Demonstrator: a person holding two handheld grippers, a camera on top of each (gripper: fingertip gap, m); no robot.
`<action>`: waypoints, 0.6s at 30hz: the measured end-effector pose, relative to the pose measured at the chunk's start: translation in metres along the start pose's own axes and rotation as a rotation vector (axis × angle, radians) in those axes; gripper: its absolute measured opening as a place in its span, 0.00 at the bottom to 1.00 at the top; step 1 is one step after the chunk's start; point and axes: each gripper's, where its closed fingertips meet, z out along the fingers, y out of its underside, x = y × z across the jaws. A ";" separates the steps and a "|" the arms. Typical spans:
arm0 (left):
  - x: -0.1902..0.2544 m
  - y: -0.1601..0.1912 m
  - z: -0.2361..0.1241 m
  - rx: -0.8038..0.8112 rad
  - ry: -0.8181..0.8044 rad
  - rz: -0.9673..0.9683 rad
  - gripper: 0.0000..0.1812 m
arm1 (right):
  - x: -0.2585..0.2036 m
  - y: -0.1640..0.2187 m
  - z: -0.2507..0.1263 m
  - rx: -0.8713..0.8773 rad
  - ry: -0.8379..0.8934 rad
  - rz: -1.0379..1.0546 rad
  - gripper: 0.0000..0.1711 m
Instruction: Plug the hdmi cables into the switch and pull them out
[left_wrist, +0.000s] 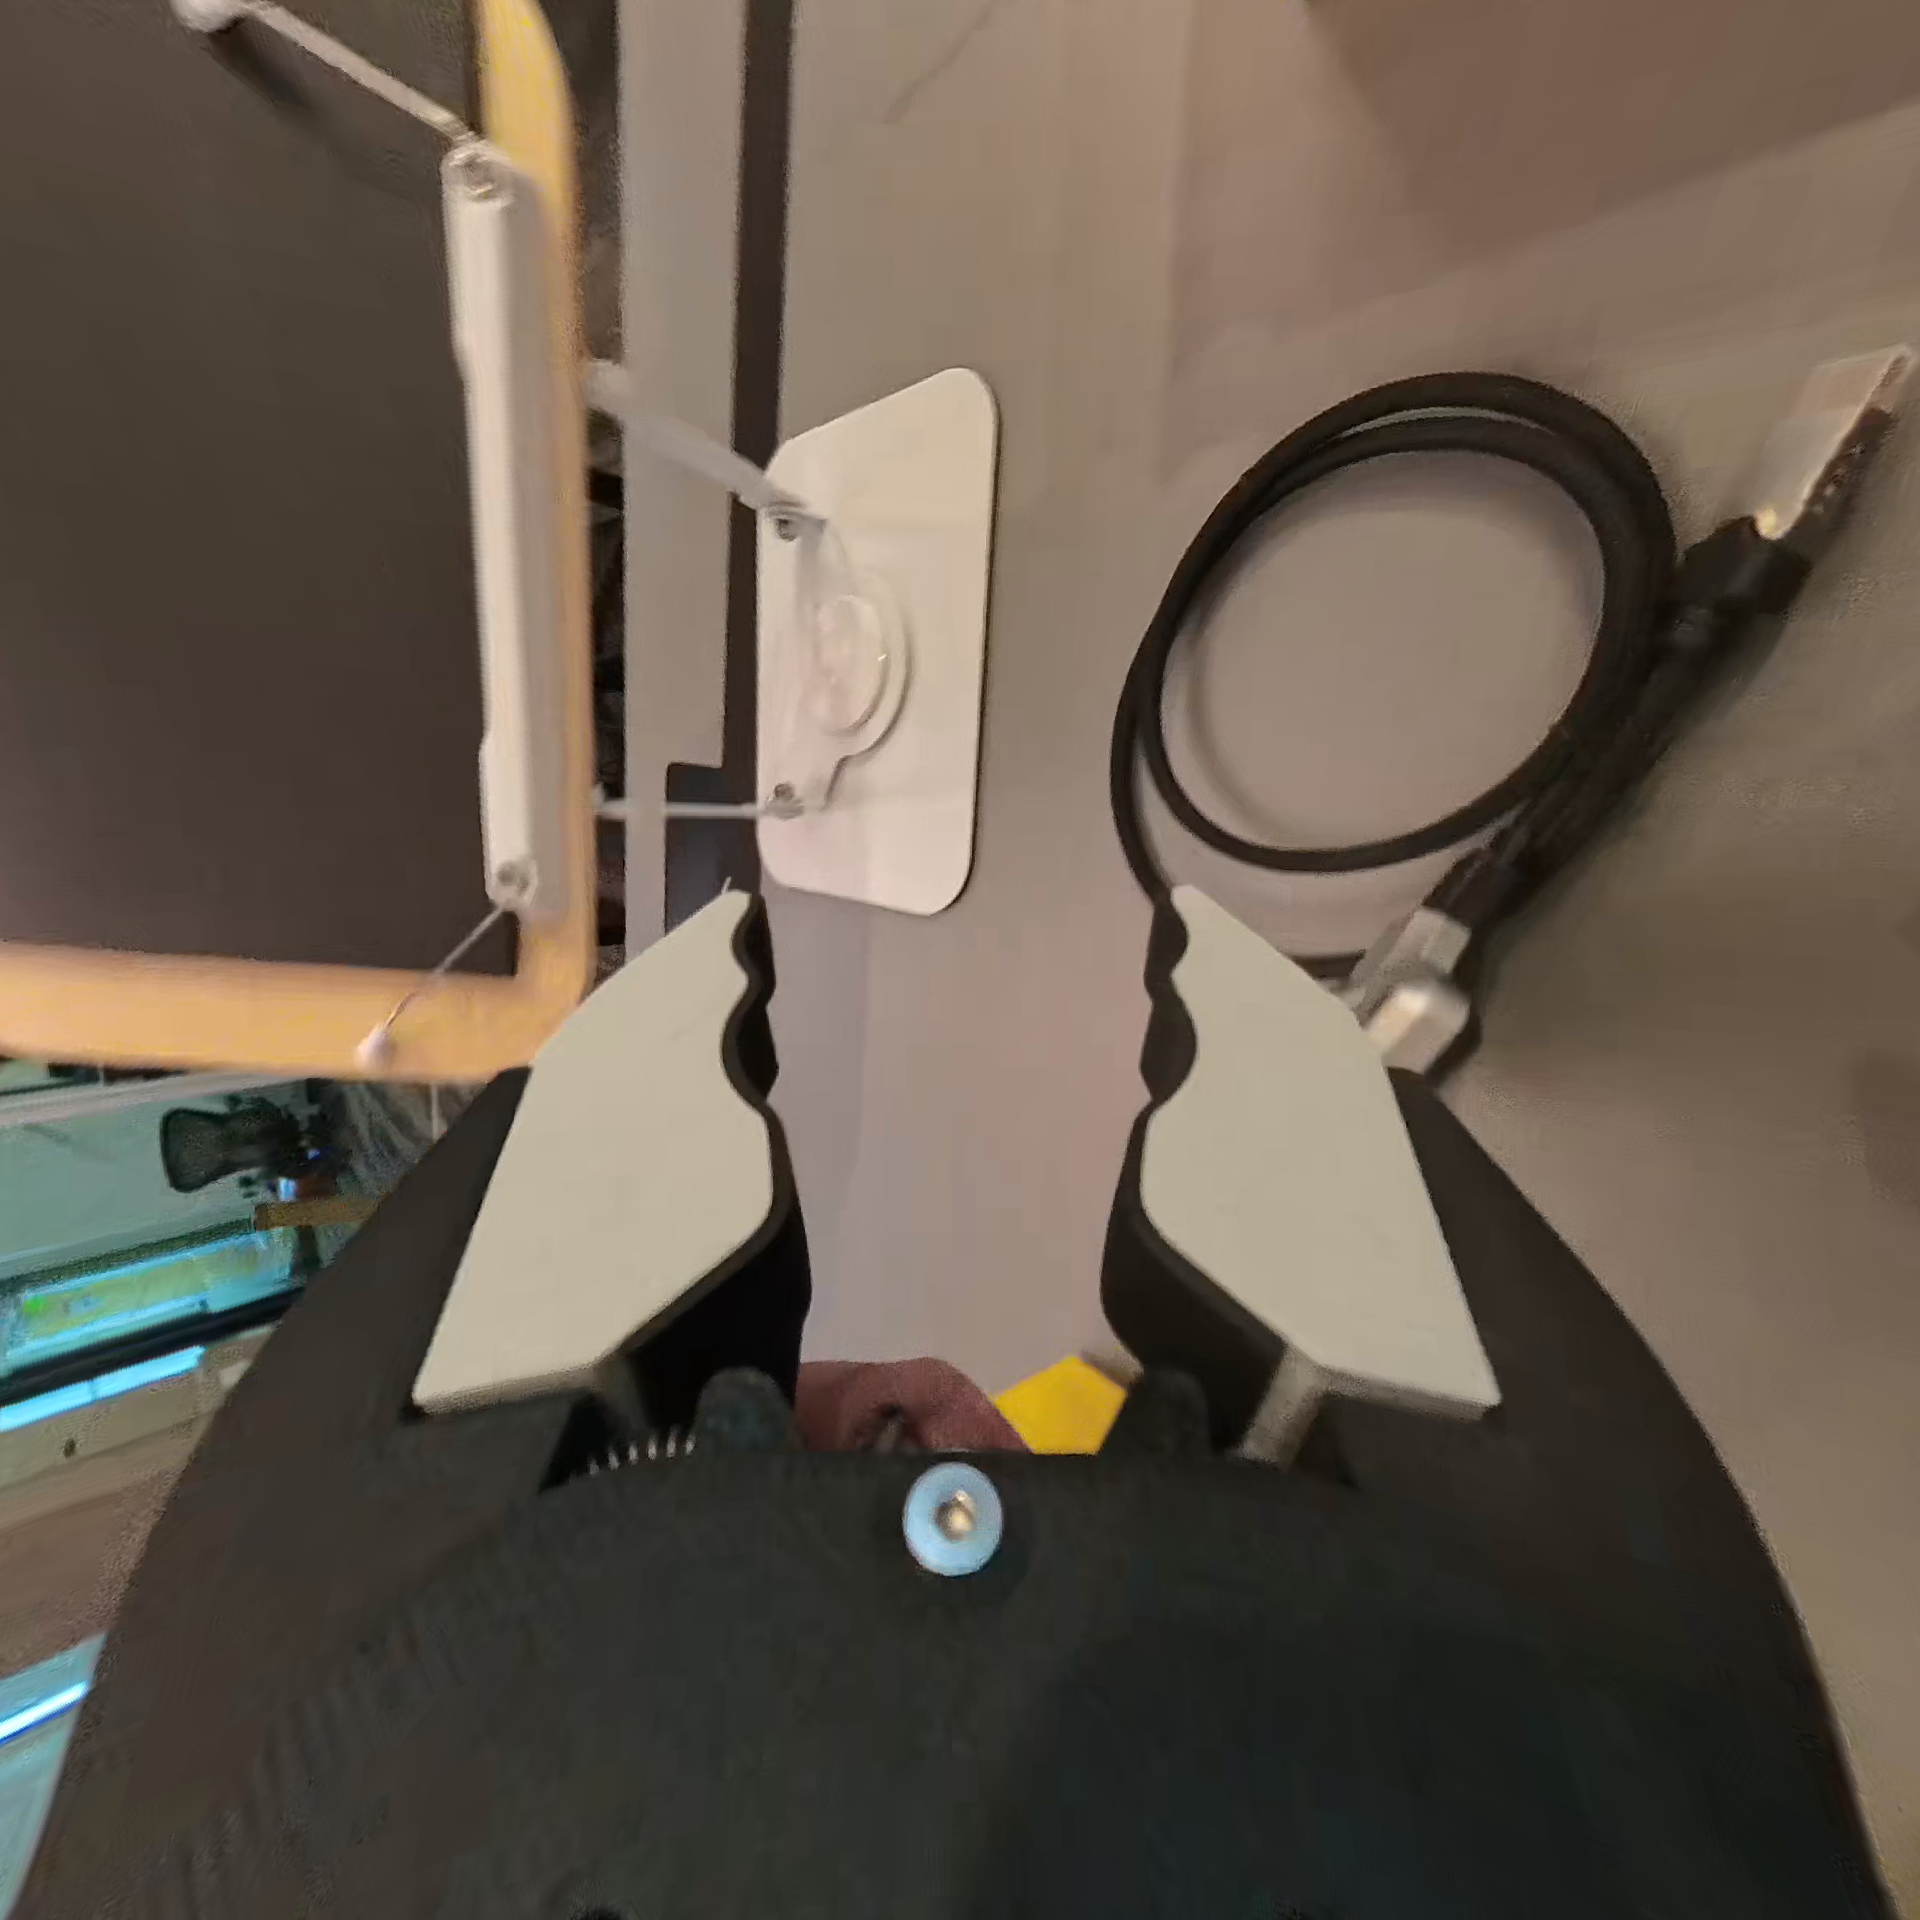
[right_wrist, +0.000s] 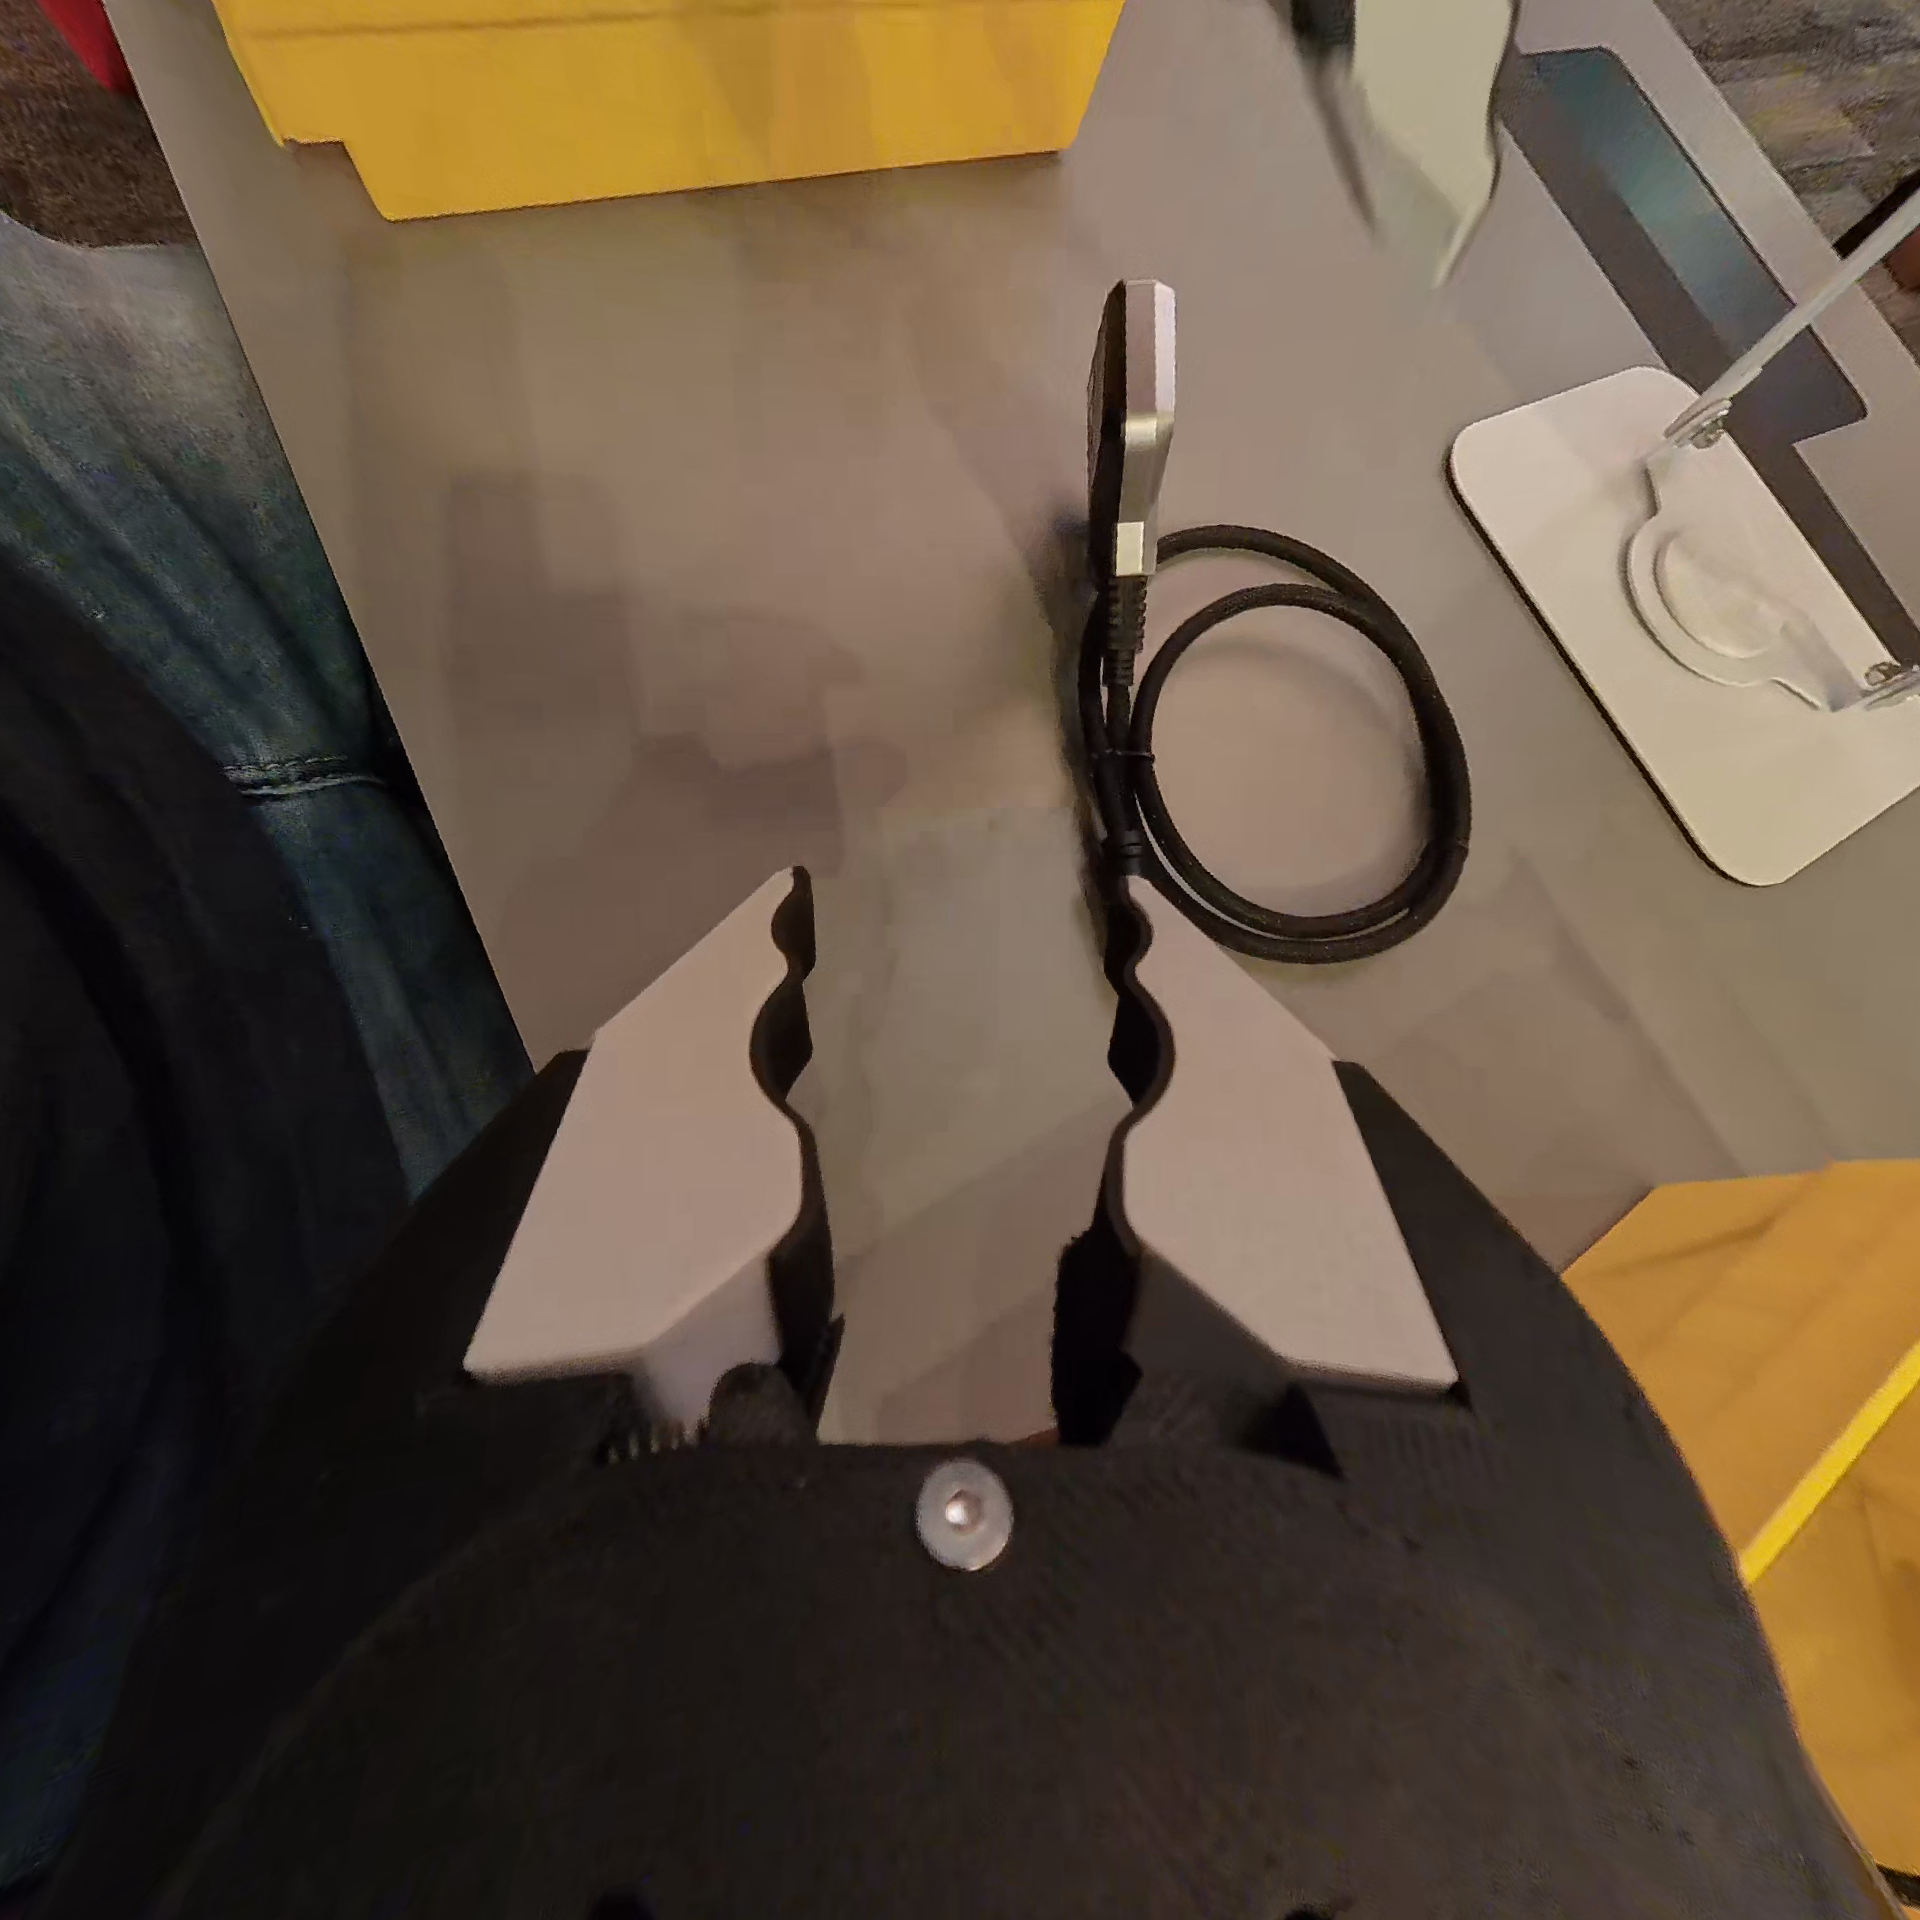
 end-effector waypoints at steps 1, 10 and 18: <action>-0.004 0.009 -0.014 0.010 -0.010 -0.028 0.37 | -0.001 -0.001 0.001 0.000 -0.003 -0.003 0.32; -0.011 0.143 -0.124 -0.091 -0.158 -0.179 0.33 | -0.018 -0.009 0.011 -0.003 -0.051 -0.035 0.33; 0.042 0.256 -0.165 -0.333 -0.105 -0.186 0.26 | -0.030 -0.007 0.021 -0.023 -0.097 -0.042 0.33</action>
